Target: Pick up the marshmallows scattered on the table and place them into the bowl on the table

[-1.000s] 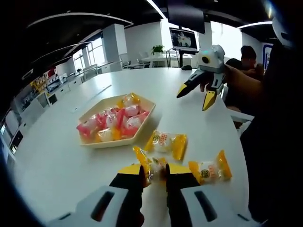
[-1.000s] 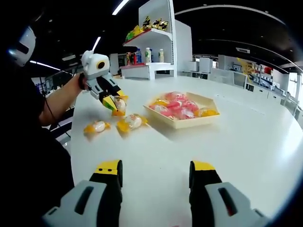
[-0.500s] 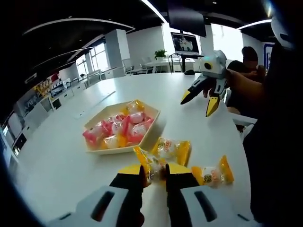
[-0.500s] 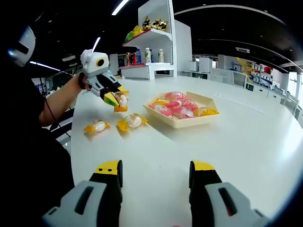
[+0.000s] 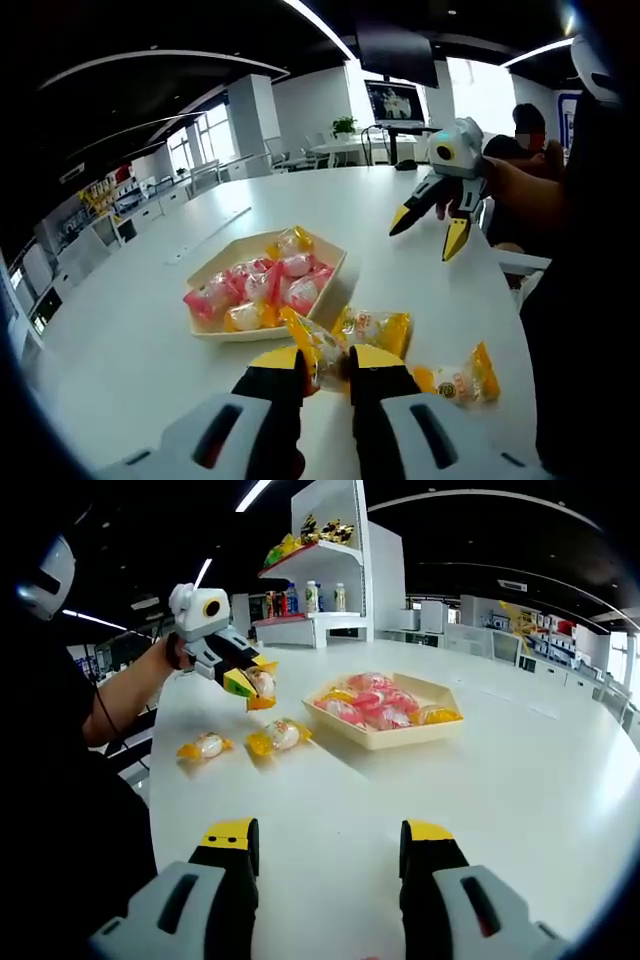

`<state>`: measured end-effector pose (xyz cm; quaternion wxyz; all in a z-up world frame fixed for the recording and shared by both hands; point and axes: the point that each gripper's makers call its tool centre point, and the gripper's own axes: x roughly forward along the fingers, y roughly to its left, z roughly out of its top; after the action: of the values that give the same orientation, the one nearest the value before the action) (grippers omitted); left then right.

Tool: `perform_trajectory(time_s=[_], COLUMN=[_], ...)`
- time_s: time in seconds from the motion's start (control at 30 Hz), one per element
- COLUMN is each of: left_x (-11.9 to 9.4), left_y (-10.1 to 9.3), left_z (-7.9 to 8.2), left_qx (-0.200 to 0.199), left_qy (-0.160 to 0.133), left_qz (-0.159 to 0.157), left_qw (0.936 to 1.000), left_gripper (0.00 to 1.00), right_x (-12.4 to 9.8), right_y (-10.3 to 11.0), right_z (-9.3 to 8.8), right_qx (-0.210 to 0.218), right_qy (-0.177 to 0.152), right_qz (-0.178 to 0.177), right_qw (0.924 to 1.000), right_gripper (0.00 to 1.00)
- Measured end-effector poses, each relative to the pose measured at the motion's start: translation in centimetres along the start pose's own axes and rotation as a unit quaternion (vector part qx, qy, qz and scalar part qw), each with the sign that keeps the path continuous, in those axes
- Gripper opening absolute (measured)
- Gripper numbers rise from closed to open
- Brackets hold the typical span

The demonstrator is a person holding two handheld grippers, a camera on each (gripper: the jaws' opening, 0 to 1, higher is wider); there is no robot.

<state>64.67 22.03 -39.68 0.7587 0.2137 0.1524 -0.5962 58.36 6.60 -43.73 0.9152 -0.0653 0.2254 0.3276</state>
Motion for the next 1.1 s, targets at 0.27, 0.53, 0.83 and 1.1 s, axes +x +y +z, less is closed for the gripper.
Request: perform_trajectory(time_s=[0.27, 0.53, 0.83, 1.1], left_x=[0.0, 0.0, 0.1, 0.3], left_y=[0.1, 0.7, 0.6, 0.9], left_z=[0.8, 1.5, 2.5, 3.0], left_qx=[-0.002, -0.005, 0.003, 0.0], left_qy=[-0.017, -0.039, -0.059, -0.067], left_qz=[0.002, 0.015, 0.013, 0.014], left_qw=[0.9998, 0.9991, 0.9982, 0.9976], left_gripper=[0.18, 0.18, 0.18, 0.18], right_x=[-0.1, -0.1, -0.1, -0.3], right_y=[-0.1, -0.1, 0.0, -0.1], right_z=[0.0, 0.0, 0.0, 0.0], right_qx=[0.0, 0.001, 0.001, 0.001], right_qy=[0.0, -0.001, -0.002, -0.003], right_qz=[-0.001, -0.001, -0.001, -0.004], right_qw=[1.0, 1.0, 1.0, 1.0], right_gripper=[0.56, 0.56, 0.56, 0.56])
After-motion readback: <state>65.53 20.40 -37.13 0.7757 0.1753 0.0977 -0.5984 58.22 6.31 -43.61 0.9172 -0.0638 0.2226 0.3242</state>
